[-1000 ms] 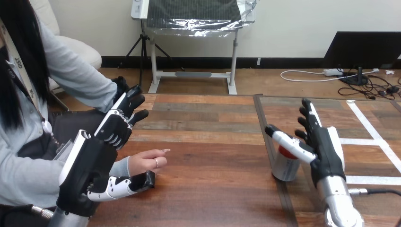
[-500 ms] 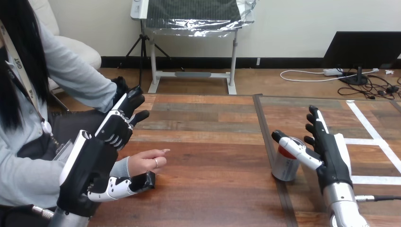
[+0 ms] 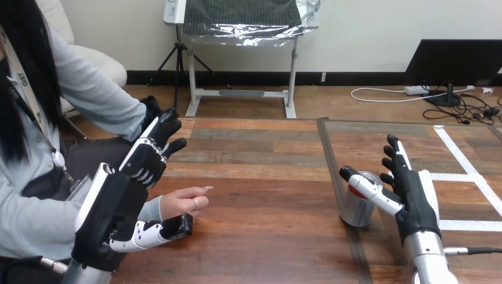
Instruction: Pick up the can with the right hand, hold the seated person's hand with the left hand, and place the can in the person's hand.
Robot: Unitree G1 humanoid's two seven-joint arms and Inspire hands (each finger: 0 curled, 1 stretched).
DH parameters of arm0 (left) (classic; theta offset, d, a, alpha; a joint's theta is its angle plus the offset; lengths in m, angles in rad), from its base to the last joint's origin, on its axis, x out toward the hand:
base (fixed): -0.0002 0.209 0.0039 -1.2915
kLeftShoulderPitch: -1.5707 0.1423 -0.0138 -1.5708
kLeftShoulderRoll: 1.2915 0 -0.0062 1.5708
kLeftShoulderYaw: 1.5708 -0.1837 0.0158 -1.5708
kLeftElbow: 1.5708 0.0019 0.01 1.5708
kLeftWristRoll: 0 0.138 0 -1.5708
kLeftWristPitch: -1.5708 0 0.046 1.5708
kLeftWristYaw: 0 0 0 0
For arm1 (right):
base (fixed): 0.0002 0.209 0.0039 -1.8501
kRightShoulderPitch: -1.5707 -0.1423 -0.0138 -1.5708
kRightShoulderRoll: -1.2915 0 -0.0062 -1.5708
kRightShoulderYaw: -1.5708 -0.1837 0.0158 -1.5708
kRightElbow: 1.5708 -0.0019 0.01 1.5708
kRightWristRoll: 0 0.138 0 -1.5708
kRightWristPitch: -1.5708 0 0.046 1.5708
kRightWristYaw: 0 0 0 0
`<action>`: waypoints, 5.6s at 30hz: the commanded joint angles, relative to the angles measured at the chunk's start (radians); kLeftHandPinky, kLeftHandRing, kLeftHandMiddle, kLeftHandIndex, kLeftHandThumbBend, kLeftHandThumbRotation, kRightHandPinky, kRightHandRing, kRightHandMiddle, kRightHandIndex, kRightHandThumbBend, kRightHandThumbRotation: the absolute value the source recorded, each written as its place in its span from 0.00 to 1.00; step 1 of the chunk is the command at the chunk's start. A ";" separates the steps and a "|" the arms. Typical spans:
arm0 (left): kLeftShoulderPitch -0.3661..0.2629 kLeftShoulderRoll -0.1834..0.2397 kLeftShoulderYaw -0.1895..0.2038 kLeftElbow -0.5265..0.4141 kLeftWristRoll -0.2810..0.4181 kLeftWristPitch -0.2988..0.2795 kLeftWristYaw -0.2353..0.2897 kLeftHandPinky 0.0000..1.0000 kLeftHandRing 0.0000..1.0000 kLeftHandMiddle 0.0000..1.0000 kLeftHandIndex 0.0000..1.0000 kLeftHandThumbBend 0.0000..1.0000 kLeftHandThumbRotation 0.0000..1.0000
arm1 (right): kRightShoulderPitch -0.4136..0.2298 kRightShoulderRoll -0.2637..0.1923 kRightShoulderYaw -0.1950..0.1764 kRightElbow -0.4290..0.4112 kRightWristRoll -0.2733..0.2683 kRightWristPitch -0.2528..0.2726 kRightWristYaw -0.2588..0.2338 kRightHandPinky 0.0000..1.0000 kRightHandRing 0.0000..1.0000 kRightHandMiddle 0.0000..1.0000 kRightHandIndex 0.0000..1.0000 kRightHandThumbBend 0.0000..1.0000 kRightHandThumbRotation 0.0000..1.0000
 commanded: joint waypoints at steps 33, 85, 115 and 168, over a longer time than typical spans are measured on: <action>-0.031 0.006 0.007 -0.037 -0.035 0.001 -0.045 0.93 0.99 0.99 0.95 1.00 0.48 | -0.004 0.036 0.002 -0.027 0.013 -0.013 0.002 0.86 0.91 0.93 0.96 1.00 0.31; -0.016 0.004 0.001 -0.090 -0.055 0.042 -0.049 0.94 0.99 1.00 0.96 1.00 0.46 | -0.001 0.053 0.023 -0.047 -0.031 -0.009 -0.223 0.57 0.64 0.67 0.69 0.86 0.00; -0.025 0.003 0.004 -0.103 -0.081 0.058 -0.074 0.97 1.00 1.00 0.97 1.00 0.45 | -0.012 0.076 -0.015 -0.046 0.040 0.006 -0.184 0.36 0.44 0.52 0.54 0.73 0.00; -0.053 0.016 0.020 -0.046 0.054 -0.005 0.044 0.98 1.00 1.00 0.96 1.00 0.49 | -0.066 0.046 -0.007 -0.076 0.045 0.020 -0.162 0.37 0.45 0.52 0.54 0.74 0.00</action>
